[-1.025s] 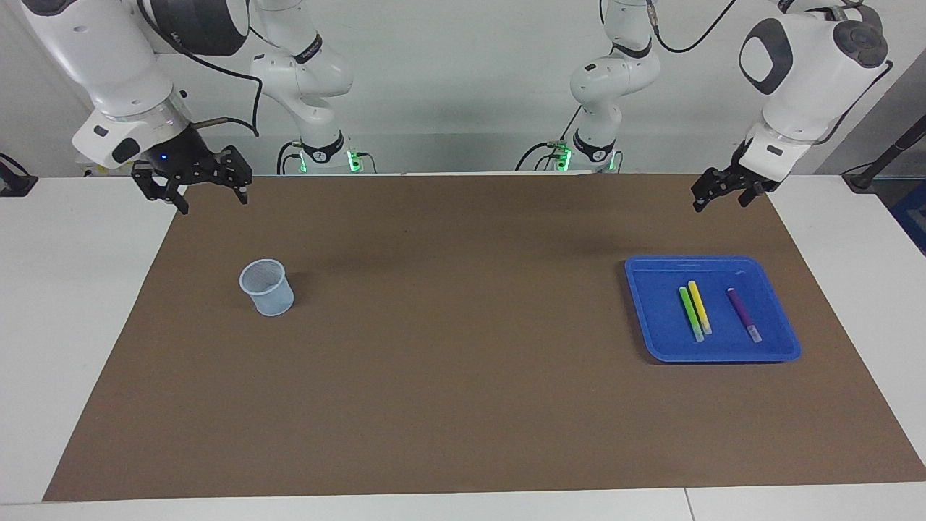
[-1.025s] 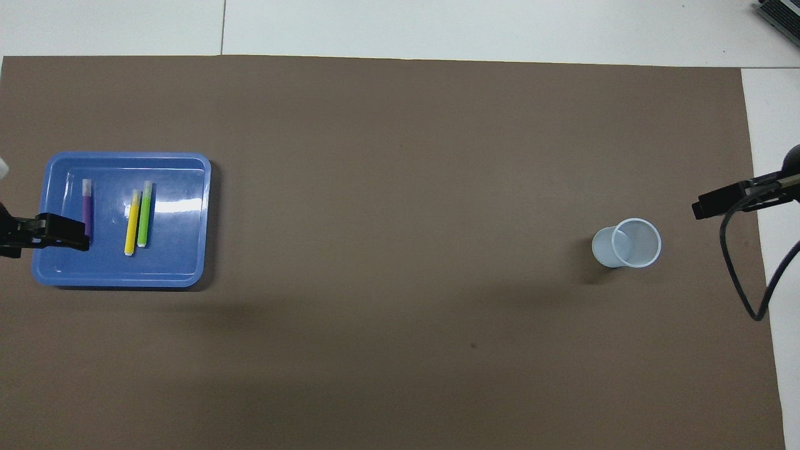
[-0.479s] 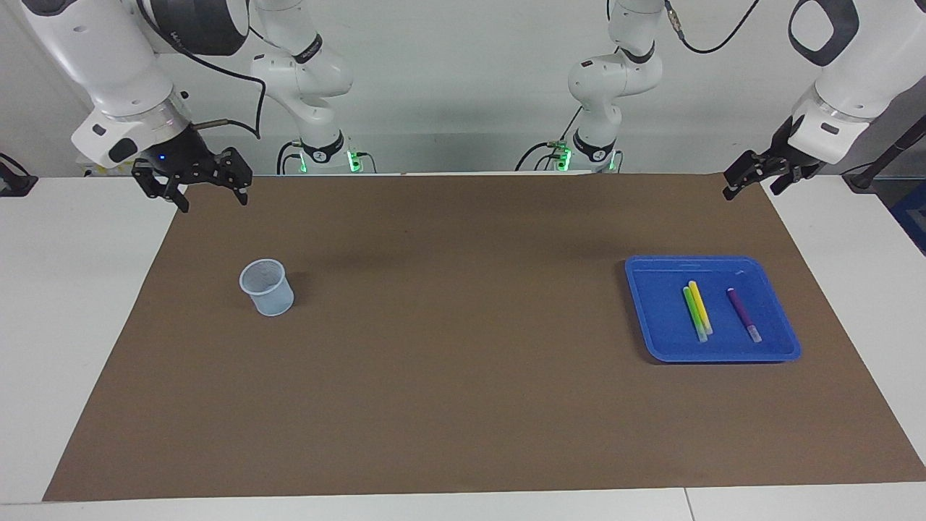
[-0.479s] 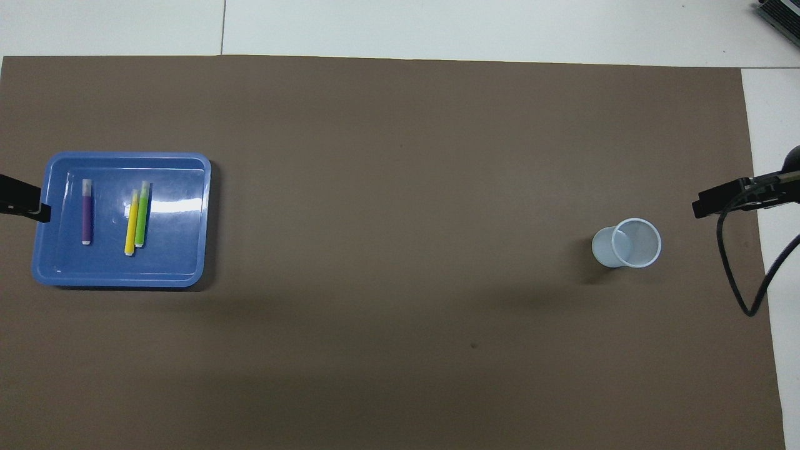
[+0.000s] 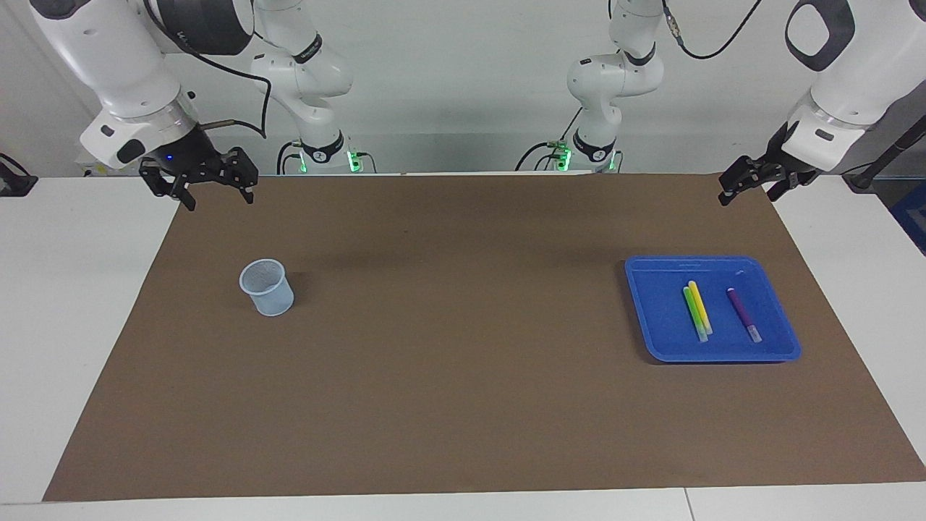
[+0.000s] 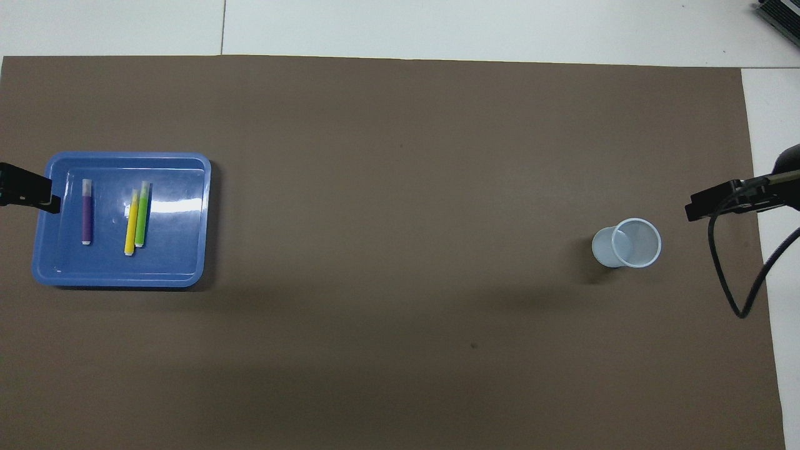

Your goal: Right arm passes pens to left for tray arrangement

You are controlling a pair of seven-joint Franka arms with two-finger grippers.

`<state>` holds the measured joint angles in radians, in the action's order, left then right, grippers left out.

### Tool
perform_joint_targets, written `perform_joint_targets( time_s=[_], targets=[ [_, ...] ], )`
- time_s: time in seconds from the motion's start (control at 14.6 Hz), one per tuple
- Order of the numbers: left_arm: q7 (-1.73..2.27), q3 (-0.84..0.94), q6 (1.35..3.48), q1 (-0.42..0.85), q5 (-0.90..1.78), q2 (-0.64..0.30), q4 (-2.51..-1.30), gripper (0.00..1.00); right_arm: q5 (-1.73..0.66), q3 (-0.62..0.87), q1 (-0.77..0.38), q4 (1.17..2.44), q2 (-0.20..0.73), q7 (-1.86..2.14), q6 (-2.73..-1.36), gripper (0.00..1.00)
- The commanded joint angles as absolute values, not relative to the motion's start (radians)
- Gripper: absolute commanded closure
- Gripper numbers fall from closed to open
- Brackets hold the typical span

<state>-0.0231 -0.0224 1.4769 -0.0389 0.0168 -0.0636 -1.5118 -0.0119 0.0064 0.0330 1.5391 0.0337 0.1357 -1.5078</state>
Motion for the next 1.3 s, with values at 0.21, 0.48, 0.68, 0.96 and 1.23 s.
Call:
perform_joint_targets(
  time_s=[0.21, 0.48, 0.68, 0.96, 1.23],
  targets=[
    [-0.009, -0.078, 1.491, 0.017, 0.015, 0.018, -1.621, 0.0, -0.003, 0.009, 0.038, 1.514, 0.031, 0.115, -1.485, 0.0],
    [-0.011, -0.078, 1.525, 0.015, 0.015, 0.075, -1.7, 0.0, -0.003, -0.043, -0.018, 1.514, 0.031, 0.115, -1.486, 0.0],
    [-0.011, -0.078, 1.571, 0.015, 0.015, 0.068, -1.695, 0.0, -0.003, -0.043, -0.017, 1.514, 0.031, 0.115, -1.486, 0.0],
    [-0.014, -0.08, 1.582, 0.015, 0.015, 0.064, -1.694, 0.0, -0.002, -0.04, -0.015, 1.516, 0.04, 0.115, -1.493, 0.0],
    [-0.012, -0.08, 1.582, 0.015, 0.015, 0.064, -1.692, 0.0, -0.002, -0.04, -0.009, 1.514, 0.04, 0.115, -1.489, 0.0]
  ],
)
